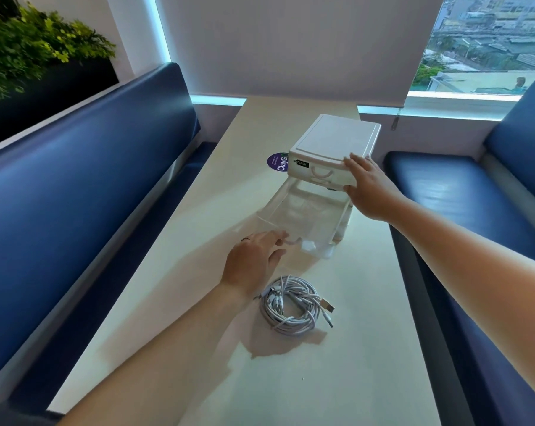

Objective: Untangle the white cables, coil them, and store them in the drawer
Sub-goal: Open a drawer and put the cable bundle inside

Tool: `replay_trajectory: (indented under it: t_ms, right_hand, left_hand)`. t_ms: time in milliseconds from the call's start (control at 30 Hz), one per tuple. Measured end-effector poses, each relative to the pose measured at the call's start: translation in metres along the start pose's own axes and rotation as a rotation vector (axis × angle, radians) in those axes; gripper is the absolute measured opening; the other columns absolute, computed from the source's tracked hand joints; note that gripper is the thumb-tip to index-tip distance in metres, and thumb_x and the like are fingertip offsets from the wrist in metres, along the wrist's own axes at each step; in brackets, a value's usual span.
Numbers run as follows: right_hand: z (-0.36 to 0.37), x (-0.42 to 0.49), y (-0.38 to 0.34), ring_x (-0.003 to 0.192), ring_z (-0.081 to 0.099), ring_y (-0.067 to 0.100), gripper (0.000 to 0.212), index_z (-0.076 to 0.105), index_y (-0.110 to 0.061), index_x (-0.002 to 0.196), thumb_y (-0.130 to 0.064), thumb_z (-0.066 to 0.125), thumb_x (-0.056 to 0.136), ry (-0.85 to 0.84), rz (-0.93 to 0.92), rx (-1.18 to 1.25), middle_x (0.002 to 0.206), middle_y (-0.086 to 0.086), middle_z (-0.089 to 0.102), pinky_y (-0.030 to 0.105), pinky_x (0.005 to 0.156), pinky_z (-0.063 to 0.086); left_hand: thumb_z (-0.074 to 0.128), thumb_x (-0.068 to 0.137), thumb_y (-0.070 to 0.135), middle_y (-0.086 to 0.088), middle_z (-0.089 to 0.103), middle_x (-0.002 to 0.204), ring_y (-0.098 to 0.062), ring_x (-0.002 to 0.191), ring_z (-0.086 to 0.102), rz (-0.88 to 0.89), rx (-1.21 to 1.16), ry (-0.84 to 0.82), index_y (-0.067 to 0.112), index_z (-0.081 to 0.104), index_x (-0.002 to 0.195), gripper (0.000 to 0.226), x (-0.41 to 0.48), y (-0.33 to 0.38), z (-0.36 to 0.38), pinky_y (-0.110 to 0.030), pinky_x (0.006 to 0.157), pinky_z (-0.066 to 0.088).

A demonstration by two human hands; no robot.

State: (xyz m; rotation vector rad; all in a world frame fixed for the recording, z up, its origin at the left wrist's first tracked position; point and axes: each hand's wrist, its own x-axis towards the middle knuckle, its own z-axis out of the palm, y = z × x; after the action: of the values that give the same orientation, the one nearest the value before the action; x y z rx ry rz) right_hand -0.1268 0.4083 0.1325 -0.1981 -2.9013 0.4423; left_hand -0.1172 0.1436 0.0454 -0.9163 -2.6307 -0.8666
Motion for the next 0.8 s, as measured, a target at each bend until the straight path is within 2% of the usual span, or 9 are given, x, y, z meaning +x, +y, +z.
replay_trajectory:
  t_ms: [33,100,200,300,433,533,667,733,800]
  right_hand:
    - [0.003,-0.009,-0.001,0.147,0.01,0.026,0.062,0.018,-0.012,0.151,-0.019,0.049,0.097,0.044,0.006,0.075,0.159,0.006,0.014,0.037,0.119,0.011]
    - [0.018,-0.037,-0.004,0.141,0.024,0.028,0.057,0.029,-0.009,0.146,-0.016,0.053,0.094,0.268,0.031,0.255,0.151,0.012,0.028,0.038,0.117,0.02]
    - [0.057,-0.092,-0.014,0.107,0.051,0.028,0.03,0.049,-0.007,0.12,-0.009,0.056,0.092,0.512,0.234,0.552,0.117,0.007,0.043,0.036,0.096,0.04]
    - [0.103,-0.131,-0.019,0.098,0.055,0.027,0.018,0.051,-0.009,0.11,-0.017,0.055,0.094,0.27,0.478,0.679,0.108,0.007,0.051,0.034,0.084,0.042]
    - [0.131,-0.152,-0.033,0.103,0.058,0.023,0.035,0.051,-0.021,0.127,-0.028,0.058,0.093,-0.288,0.429,0.662,0.118,0.006,0.051,0.037,0.086,0.049]
    - [0.134,-0.154,-0.043,0.103,0.057,0.021,0.032,0.059,-0.025,0.123,-0.022,0.06,0.091,-0.335,0.36,0.558,0.119,0.004,0.049,0.026,0.091,0.042]
    - [0.133,-0.161,-0.043,0.103,0.06,0.021,0.031,0.062,-0.04,0.105,-0.018,0.068,0.085,-0.294,0.412,0.654,0.115,0.002,0.055,0.036,0.095,0.047]
    - [0.133,-0.165,-0.046,0.099,0.063,0.02,0.036,0.058,-0.048,0.093,-0.016,0.07,0.082,-0.29,0.436,0.736,0.113,-0.001,0.058,0.039,0.091,0.051]
    - [0.131,-0.168,-0.052,0.091,0.066,0.018,0.036,0.056,-0.045,0.095,-0.013,0.069,0.083,-0.283,0.433,0.829,0.109,-0.003,0.061,0.037,0.081,0.053]
  left_hand:
    - [0.059,0.094,0.03,0.013,0.064,0.109,-0.01,0.095,0.058,-0.068,-0.048,-0.03,0.028,0.056,0.124,0.03,-0.005,-0.001,-0.001,-0.029,0.08,0.047]
    - [0.059,0.094,0.033,0.011,0.057,0.113,-0.01,0.099,0.054,-0.19,-0.112,-0.077,0.026,0.051,0.127,0.035,-0.015,-0.003,0.0,-0.028,0.084,0.044]
    - [0.059,0.094,0.041,-0.002,0.054,0.126,-0.021,0.115,0.053,-0.36,-0.1,-0.249,0.02,0.051,0.131,0.043,-0.027,-0.008,0.009,-0.034,0.1,0.041]
    - [0.05,0.093,0.059,-0.011,0.045,0.141,-0.03,0.131,0.044,-0.563,-0.024,-0.512,0.018,0.041,0.142,0.065,-0.034,-0.008,0.022,-0.035,0.109,0.034]
    - [0.068,0.082,0.054,-0.013,0.046,0.141,-0.029,0.13,0.046,-0.633,-0.069,-0.559,0.014,0.038,0.144,0.079,-0.036,-0.001,0.035,-0.031,0.103,0.038]
    - [0.079,0.071,0.043,-0.01,0.061,0.125,-0.027,0.114,0.059,-0.709,-0.131,-0.559,0.015,0.058,0.124,0.063,-0.039,0.0,0.039,-0.031,0.092,0.047]
    - [0.076,0.044,0.034,-0.007,0.073,0.094,-0.025,0.09,0.069,-0.828,-0.403,-0.455,0.017,0.07,0.088,0.047,-0.048,-0.002,0.037,-0.039,0.082,0.057]
    - [0.074,0.048,0.031,-0.004,0.069,0.1,-0.025,0.092,0.066,-0.826,-0.45,-0.426,0.021,0.063,0.094,0.048,-0.049,0.0,0.033,-0.034,0.079,0.056]
    - [0.072,0.068,0.025,-0.002,0.062,0.104,-0.022,0.092,0.061,-0.814,-0.461,-0.426,0.023,0.051,0.111,0.048,-0.049,0.001,0.03,-0.028,0.073,0.048]
